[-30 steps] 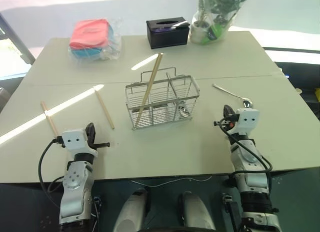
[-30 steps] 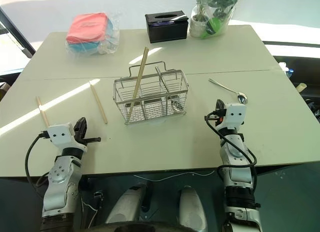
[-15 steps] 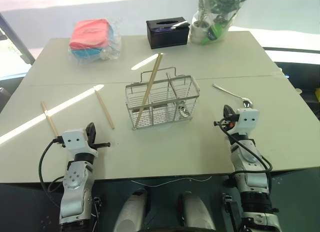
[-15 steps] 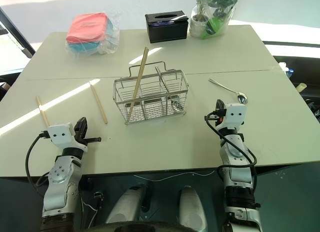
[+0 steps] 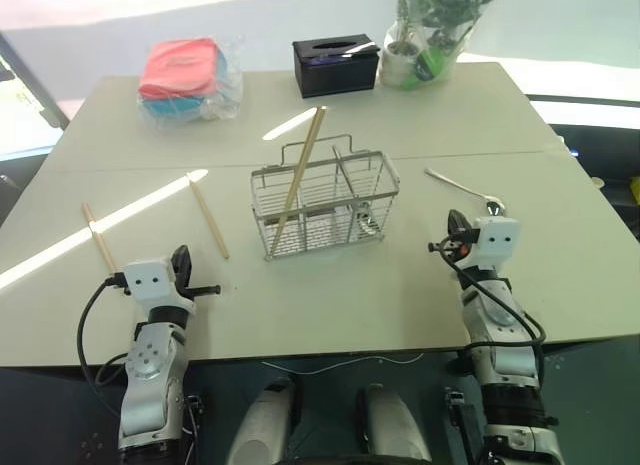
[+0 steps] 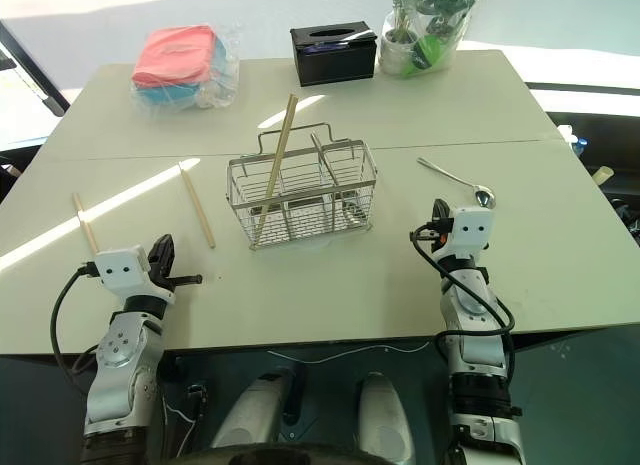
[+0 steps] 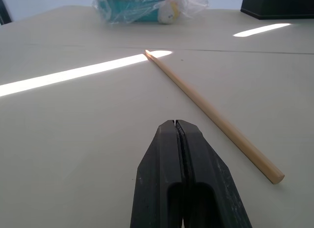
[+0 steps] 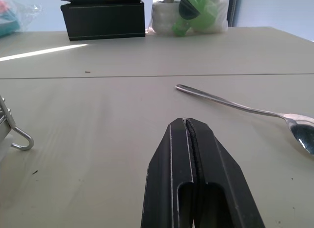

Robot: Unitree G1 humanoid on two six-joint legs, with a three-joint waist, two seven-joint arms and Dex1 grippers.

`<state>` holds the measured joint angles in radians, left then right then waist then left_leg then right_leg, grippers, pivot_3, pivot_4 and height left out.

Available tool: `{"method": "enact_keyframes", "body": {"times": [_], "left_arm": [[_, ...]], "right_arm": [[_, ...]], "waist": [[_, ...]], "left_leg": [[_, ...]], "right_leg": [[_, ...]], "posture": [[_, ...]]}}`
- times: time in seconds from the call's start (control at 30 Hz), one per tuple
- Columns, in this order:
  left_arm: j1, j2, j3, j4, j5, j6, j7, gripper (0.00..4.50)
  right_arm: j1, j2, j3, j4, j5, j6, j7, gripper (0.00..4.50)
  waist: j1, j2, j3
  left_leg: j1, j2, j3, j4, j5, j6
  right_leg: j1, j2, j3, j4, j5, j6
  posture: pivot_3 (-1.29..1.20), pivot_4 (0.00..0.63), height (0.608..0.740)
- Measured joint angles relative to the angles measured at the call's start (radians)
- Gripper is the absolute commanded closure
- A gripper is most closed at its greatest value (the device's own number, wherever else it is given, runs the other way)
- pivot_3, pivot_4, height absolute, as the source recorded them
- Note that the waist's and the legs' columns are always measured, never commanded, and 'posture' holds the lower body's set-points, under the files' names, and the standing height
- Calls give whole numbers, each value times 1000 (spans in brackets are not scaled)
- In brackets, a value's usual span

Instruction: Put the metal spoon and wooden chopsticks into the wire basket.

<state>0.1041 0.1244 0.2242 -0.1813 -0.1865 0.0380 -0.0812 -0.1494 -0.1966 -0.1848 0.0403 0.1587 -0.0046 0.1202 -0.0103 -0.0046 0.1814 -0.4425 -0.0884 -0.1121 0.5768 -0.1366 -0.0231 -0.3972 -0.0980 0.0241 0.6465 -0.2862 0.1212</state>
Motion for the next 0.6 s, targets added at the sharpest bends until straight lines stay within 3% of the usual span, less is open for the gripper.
{"method": "enact_keyframes", "body": {"times": [0.6], "left_arm": [[1,2,0,0,0,1,-1,4490]], "right_arm": [[6,0,1,0,0,1,-5,4500]], "waist": [[0,0,0]], "left_leg": [[0,0,0,0,0,0]], "right_leg": [[0,0,0,0,0,0]], "posture": [[0,150,740]]}}
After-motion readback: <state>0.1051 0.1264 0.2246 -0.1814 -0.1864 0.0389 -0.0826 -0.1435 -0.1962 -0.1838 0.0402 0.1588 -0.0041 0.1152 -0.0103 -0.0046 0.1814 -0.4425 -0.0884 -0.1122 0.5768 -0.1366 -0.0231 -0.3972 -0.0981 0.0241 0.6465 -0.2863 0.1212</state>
